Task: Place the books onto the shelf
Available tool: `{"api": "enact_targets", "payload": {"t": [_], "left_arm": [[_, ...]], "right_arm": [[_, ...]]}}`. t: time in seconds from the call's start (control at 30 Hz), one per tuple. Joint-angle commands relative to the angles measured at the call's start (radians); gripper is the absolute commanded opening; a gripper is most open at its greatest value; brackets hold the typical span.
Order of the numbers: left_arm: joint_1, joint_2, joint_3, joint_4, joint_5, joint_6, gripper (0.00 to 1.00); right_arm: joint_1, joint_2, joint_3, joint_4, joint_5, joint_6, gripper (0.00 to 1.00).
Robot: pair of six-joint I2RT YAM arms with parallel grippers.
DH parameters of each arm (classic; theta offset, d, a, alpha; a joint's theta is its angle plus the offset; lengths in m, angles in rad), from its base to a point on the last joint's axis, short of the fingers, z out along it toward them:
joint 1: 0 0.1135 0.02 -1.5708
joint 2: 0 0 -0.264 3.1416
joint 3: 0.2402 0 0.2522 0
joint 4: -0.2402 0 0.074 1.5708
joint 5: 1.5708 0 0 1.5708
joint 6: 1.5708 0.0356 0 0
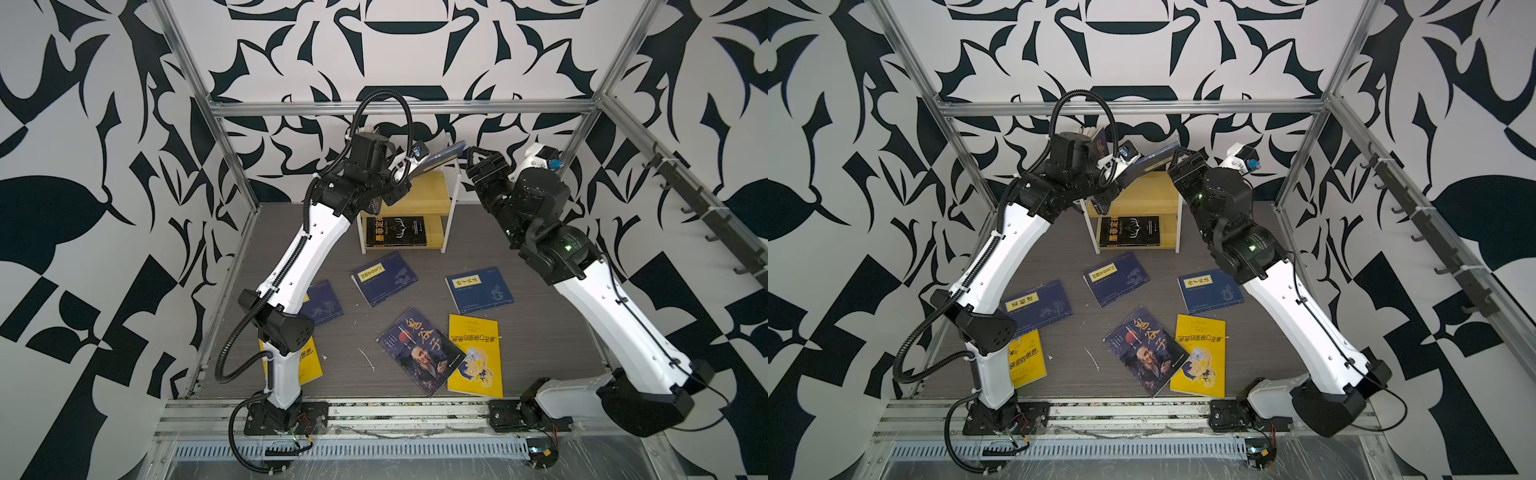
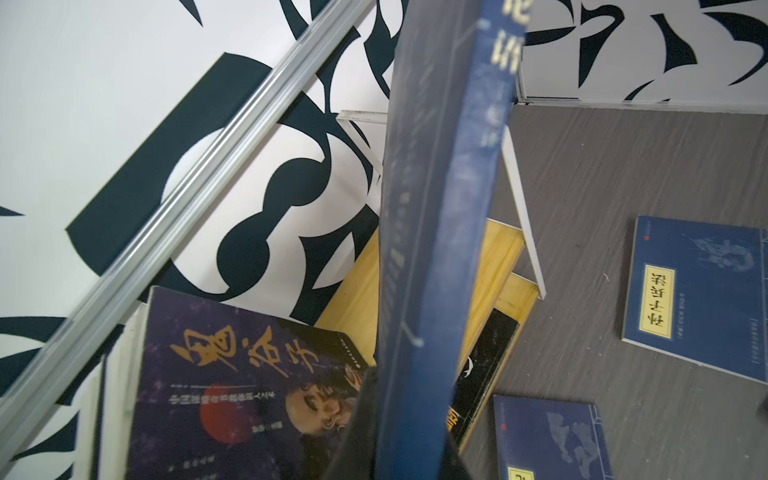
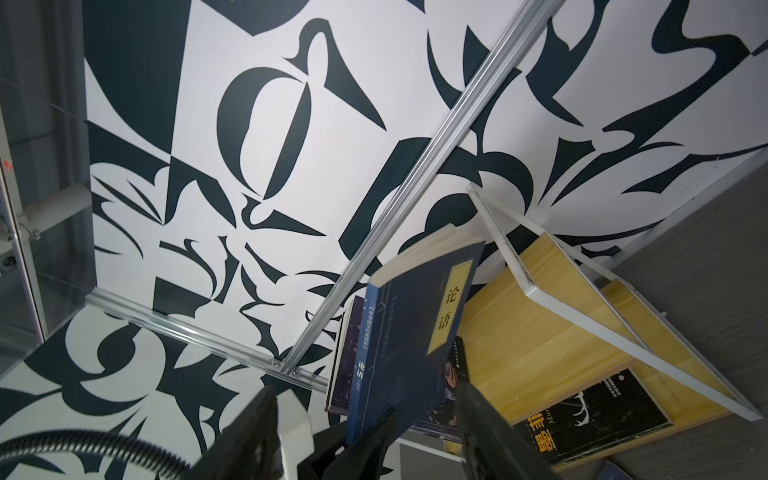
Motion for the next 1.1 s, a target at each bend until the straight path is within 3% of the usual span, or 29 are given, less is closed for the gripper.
{"api": "enact_targets", "payload": {"t": [0.0,0.2,0.47,0.53,0.73,0.77,0.8,0.83,0.93,1.07], "left_arm": [[-0.025,0.004,0.035,0.065,-0.019,0.041,0.00],[-0.051,0.014,0.043,0.085,-0.041,0.072,0.00],[-0.081,0.023,0.061,0.081,-0.050,0.108,0.00],[-0.081,0.024,0.064,0.081,-0.048,0.107,0.00],[-0.084,0.013,0.074,0.052,-0.035,0.092,0.00],[-0.084,0.012,0.072,0.045,-0.035,0.088,0.00],[-0.083,0.010,0.078,0.039,-0.038,0.084,0.00],[-0.083,0.009,0.086,0.030,-0.043,0.076,0.04],[-0.082,0.006,0.125,-0.021,-0.056,0.033,0.34],[-0.047,-0.002,0.212,-0.114,-0.047,-0.068,0.64]], "right_arm": [[0.004,0.057,0.061,0.033,0.030,0.119,0.70],[0.003,0.129,0.147,0.011,0.021,0.165,0.69],[0.003,0.176,0.159,-0.032,0.094,0.278,0.67],[0.003,0.193,0.162,-0.025,0.088,0.285,0.58],[-0.003,0.209,0.149,0.012,0.068,0.265,0.06],[-0.006,0.207,0.143,0.019,0.067,0.253,0.00],[-0.008,0.202,0.138,0.021,0.070,0.246,0.00],[-0.012,0.195,0.127,0.022,0.081,0.235,0.00],[-0.028,0.162,0.090,0.059,0.074,0.169,0.00],[-0.092,0.110,-0.003,0.182,-0.070,0.047,0.00]]}}
